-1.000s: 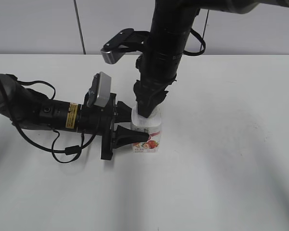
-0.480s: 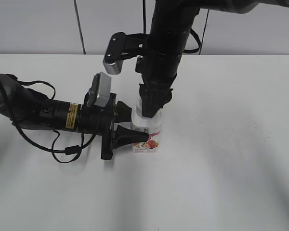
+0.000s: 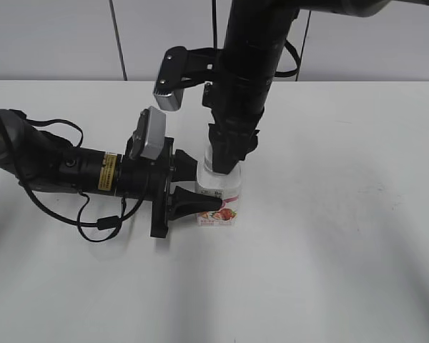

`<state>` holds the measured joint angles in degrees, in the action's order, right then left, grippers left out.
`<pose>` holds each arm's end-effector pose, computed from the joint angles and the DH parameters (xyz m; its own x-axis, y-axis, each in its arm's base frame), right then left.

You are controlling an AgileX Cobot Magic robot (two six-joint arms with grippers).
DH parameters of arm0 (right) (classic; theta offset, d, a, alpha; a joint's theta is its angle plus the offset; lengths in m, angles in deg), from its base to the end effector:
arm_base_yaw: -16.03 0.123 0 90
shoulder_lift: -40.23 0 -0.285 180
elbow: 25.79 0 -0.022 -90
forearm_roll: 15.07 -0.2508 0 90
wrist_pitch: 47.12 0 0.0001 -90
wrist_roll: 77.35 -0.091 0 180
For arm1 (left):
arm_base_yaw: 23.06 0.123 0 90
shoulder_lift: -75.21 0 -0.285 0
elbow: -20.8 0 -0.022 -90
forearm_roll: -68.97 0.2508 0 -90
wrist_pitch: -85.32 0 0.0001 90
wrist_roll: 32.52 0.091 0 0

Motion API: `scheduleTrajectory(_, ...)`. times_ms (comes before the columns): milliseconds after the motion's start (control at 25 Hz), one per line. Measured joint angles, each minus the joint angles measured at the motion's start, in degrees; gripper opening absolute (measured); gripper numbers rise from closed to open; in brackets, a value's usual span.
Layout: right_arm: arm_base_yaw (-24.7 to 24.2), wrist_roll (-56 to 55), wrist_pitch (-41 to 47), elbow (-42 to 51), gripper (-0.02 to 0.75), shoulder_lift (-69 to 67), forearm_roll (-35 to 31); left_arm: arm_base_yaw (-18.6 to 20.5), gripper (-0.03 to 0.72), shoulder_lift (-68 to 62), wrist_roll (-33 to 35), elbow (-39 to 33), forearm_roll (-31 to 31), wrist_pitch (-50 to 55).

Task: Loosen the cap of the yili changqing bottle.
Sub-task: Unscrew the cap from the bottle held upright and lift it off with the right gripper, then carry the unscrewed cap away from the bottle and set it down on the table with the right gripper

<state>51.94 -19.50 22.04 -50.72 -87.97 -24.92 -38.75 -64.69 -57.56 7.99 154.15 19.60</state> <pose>0.3459 0.2684 0.2218 0.0166 -0.9779 -0.2084 -0.9997 -0.0130 -0.0186 0.3396 -0.1812 0.0636 0.0677 0.3296 -0.9417 0.9977 -0.0210 0.0644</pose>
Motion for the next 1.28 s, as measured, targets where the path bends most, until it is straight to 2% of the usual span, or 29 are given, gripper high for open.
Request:
scheduleTrajectory(640, 0.0, 1.1, 0.3, 0.0, 0.388, 2.4, 2.9, 0.0, 0.354, 0.0, -0.2, 0.0, -0.1, 0.2)
scheduleTrajectory(920, -0.9, -9.1, 0.4, -0.6, 0.388, 5.1, 3.6, 0.0, 0.354, 0.0, -0.2, 0.0, -0.1, 0.2)
scheduleTrajectory(1080, -4.8, -18.8, 0.5, -0.7, 0.388, 5.8, 3.4, 0.0, 0.354, 0.0, -0.2, 0.0, -0.1, 0.2)
scheduleTrajectory(1280, -14.2, -32.7, 0.5, -0.7, 0.388, 5.8, 0.4, 0.0, 0.354, 0.0, -0.2, 0.0, -0.1, 0.2)
